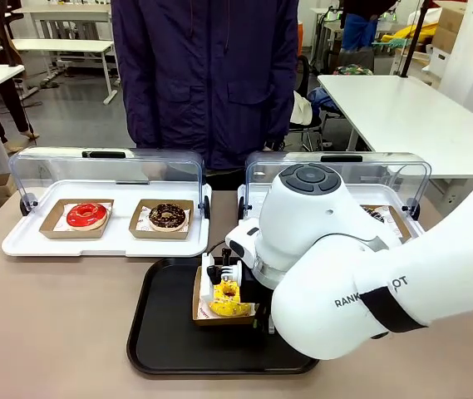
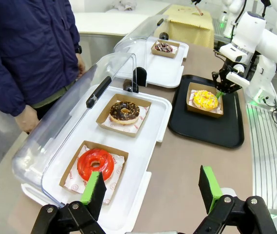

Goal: Move the third donut from the left to the tray.
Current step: Pick up the Paper togo box containing the Donut indicated by the person and place it on the Handle tray.

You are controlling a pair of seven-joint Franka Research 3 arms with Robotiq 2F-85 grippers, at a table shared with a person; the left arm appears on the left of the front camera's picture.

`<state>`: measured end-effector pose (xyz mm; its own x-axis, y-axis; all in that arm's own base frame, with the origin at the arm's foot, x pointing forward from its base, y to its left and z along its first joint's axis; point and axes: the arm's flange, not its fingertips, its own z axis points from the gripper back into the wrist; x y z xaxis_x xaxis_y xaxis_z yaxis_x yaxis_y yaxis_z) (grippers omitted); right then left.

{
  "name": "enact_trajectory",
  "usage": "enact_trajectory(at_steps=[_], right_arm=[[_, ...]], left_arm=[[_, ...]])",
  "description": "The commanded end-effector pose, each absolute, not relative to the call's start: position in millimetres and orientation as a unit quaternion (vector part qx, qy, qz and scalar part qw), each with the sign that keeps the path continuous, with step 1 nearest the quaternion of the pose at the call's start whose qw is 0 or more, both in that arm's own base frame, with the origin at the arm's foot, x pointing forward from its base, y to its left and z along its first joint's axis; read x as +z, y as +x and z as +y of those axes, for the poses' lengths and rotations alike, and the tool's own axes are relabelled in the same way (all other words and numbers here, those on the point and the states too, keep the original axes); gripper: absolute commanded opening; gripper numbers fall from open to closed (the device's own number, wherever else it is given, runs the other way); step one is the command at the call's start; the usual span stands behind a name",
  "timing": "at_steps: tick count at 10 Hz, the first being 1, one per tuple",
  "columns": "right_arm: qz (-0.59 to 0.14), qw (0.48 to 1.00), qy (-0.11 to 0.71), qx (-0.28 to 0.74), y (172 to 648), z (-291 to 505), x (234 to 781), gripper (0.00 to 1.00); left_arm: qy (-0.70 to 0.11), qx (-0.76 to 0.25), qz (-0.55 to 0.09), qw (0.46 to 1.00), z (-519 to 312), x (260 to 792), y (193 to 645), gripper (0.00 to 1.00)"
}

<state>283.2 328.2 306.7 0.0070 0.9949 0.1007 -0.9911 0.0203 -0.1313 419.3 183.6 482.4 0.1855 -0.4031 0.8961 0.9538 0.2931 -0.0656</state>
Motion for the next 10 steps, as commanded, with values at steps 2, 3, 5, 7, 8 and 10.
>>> enact_trajectory(at_steps=[2,3,5,7,8,10], right_arm=[[-0.076,0.714,-0.012,0.696,244.0,283.4,294.4,1.0],[-0.078,0.715,-0.01,0.695,245.3,282.7,297.9,0.62],[-0.088,0.72,-0.019,0.688,246.1,280.9,313.3,1.0],[-0.098,0.723,-0.031,0.683,249.6,279.2,338.8,1.0],[-0.092,0.723,-0.036,0.684,249.9,277.4,352.6,1.0],[-0.108,0.719,-0.024,0.686,249.0,274.3,376.4,1.0]], left_arm=[[-0.336,-0.493,-0.404,0.693,182.5,484.8,416.5,1.0],[-0.336,-0.493,-0.404,0.693,182.5,484.8,416.5,1.0],[-0.336,-0.493,-0.404,0.693,182.5,484.8,416.5,1.0],[-0.336,-0.493,-0.404,0.693,182.5,484.8,416.5,1.0],[-0.336,-0.493,-0.404,0.693,182.5,484.8,416.5,1.0],[-0.336,-0.493,-0.404,0.693,182.5,484.8,416.5,1.0]])
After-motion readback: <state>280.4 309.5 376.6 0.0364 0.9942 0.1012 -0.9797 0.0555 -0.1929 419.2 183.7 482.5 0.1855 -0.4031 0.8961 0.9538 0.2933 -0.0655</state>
